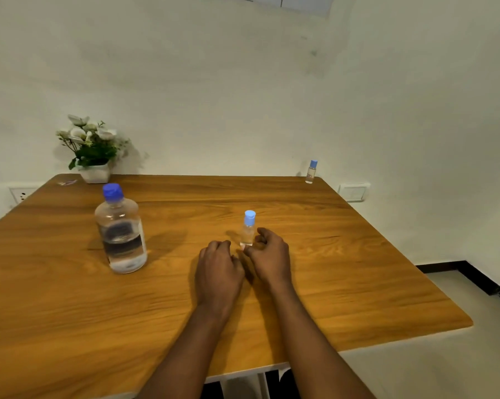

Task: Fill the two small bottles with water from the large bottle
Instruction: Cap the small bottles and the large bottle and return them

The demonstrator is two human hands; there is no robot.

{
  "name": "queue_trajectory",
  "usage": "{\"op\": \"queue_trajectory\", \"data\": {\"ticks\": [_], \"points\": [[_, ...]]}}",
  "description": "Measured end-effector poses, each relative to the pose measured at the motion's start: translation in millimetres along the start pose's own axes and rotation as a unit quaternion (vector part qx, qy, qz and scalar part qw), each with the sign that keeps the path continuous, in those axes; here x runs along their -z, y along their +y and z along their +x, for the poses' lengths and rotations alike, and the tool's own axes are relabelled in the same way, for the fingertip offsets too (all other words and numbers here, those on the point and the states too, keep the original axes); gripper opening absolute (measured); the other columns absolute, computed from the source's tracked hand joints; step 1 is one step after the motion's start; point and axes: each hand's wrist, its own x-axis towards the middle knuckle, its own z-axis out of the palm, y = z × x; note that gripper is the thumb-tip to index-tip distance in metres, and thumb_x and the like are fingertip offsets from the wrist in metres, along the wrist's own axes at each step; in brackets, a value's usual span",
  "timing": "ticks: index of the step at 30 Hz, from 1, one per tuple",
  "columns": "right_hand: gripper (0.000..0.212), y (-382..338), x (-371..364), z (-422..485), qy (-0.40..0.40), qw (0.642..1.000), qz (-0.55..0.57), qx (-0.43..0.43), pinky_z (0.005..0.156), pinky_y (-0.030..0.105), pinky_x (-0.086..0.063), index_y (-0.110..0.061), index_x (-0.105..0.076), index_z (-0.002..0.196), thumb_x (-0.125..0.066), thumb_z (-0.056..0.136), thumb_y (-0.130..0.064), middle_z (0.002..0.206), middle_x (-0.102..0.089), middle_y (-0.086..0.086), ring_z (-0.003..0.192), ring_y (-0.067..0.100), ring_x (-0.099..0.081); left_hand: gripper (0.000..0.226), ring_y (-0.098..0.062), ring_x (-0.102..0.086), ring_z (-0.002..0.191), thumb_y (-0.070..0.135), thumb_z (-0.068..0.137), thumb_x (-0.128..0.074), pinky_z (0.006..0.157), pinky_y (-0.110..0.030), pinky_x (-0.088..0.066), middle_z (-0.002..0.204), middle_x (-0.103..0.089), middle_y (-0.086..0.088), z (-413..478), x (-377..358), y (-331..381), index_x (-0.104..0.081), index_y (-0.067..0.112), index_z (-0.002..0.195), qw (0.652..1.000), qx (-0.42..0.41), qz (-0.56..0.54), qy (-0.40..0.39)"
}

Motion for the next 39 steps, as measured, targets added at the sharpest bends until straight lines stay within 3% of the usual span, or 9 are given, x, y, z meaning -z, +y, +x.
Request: {"op": "queue_trajectory", "data": {"ticks": [3, 6, 9, 14, 18, 23, 28, 33, 39], "points": [[0.063, 0.9, -8.6, 7.3, 0.009, 1.000, -0.023, 0.004, 0.093, 0.042, -0.052, -0.021, -0.060, 0.127, -0.078, 0.070, -0.039, 0.112, -0.071, -0.003, 0.104, 0.016, -0.066, 0.032, -0.025, -0.053, 0.114, 0.016, 0.090, -0.055, 0.094, -0.032, -0.042, 0.120, -0.061, -0.008, 10.0, 3.8, -6.4, -0.061, 0.008, 0.120, 1.000, 0.014, 0.012, -0.002], [0.035, 2.5, -16.1, 12.6, 0.015, 0.999, -0.045, 0.017, 0.084, 0.043, -0.053, -0.027, -0.067, 0.099, -0.073, 0.068, -0.043, 0.086, -0.072, -0.010, 0.084, 0.012, -0.067, 0.031, -0.025, -0.053, 0.113, 0.017, 0.090, -0.055, 0.094, -0.033, -0.042, 0.119, -0.061, -0.008, 15.7, 2.2, -9.3, -0.062, 0.008, 0.118, 1.000, 0.011, 0.016, -0.006], [0.015, 1.2, -17.5, 14.1, 0.022, 0.998, -0.055, 0.028, 0.082, 0.042, -0.052, -0.027, -0.064, 0.082, -0.073, 0.074, -0.035, 0.079, -0.070, -0.009, 0.079, 0.014, -0.066, 0.036, -0.024, -0.052, 0.115, 0.021, 0.092, -0.054, 0.094, -0.032, -0.041, 0.121, -0.060, -0.007, 17.1, -0.6, -6.6, -0.059, 0.009, 0.125, 1.000, 0.000, 0.015, -0.011], [0.015, 2.4, -11.6, 12.9, 0.037, 0.999, 0.007, 0.028, 0.078, 0.040, -0.055, -0.022, -0.067, 0.089, -0.075, 0.076, -0.023, 0.082, -0.069, -0.009, 0.077, 0.010, -0.063, 0.042, -0.024, -0.051, 0.117, 0.025, 0.093, -0.053, 0.096, -0.031, -0.040, 0.125, -0.059, -0.007, 18.8, -5.8, -1.1, -0.054, 0.009, 0.132, 0.999, -0.025, 0.025, -0.027], [0.048, 9.3, 8.0, 13.2, 0.068, 0.996, 0.055, 0.003, 0.084, 0.033, -0.055, -0.014, -0.063, 0.118, -0.080, 0.074, -0.019, 0.105, -0.072, -0.001, 0.096, 0.012, -0.067, 0.040, -0.027, -0.053, 0.115, 0.025, 0.091, -0.055, 0.094, -0.035, -0.043, 0.123, -0.060, -0.010, 20.0, -17.2, 8.7, -0.058, 0.007, 0.127, 0.999, -0.035, 0.022, -0.035], [0.024, 27.7, 34.5, 24.3, 0.097, 0.994, 0.042, 0.005, 0.075, 0.035, -0.055, -0.018, -0.069, 0.091, -0.081, 0.070, -0.022, 0.087, -0.073, -0.005, 0.082, 0.010, -0.067, 0.040, -0.024, -0.052, 0.115, 0.028, 0.092, -0.053, 0.095, -0.033, -0.041, 0.123, -0.060, -0.009, 21.1, -38.4, 34.7, -0.057, 0.008, 0.128, 0.996, -0.068, 0.012, -0.057], [0.014, 40.6, 55.8, 41.2, 0.126, 0.992, 0.031, 0.012, 0.058, 0.029, -0.048, -0.019, -0.069, 0.086, -0.078, 0.076, -0.024, 0.072, -0.067, -0.008, 0.063, 0.005, -0.060, 0.038, -0.023, -0.051, 0.115, 0.027, 0.094, -0.051, 0.094, -0.032, -0.041, 0.122, -0.060, -0.008, 32.7, -61.1, 56.3, -0.057, 0.009, 0.126, 0.993, -0.090, 0.025, -0.078], [0.014, 52.1, 61.3, 73.4, 0.126, 0.992, 0.010, -0.002, 0.066, 0.034, -0.054, -0.021, -0.070, 0.088, -0.077, 0.077, -0.026, 0.079, -0.071, -0.005, 0.071, 0.011, -0.064, 0.036, -0.027, -0.051, 0.114, 0.025, 0.092, -0.050, 0.094, -0.036, -0.042, 0.120, -0.060, -0.011, 58.6, -83.5, 66.4, -0.059, 0.007, 0.122, 0.991, -0.085, 0.048, -0.091], [0.035, 67.8, 69.8, 128.8, 0.143, 0.989, 0.005, -0.033, 0.077, 0.035, -0.056, -0.016, -0.071, 0.106, -0.081, 0.074, -0.025, 0.097, -0.075, 0.002, 0.086, 0.017, -0.068, 0.035, -0.025, -0.051, 0.113, 0.025, 0.094, -0.048, 0.094, -0.035, -0.042, 0.119, -0.060, -0.010, 94.2, -115.3, 78.2, -0.059, 0.008, 0.123, 0.989, -0.100, 0.060, -0.088]]}}
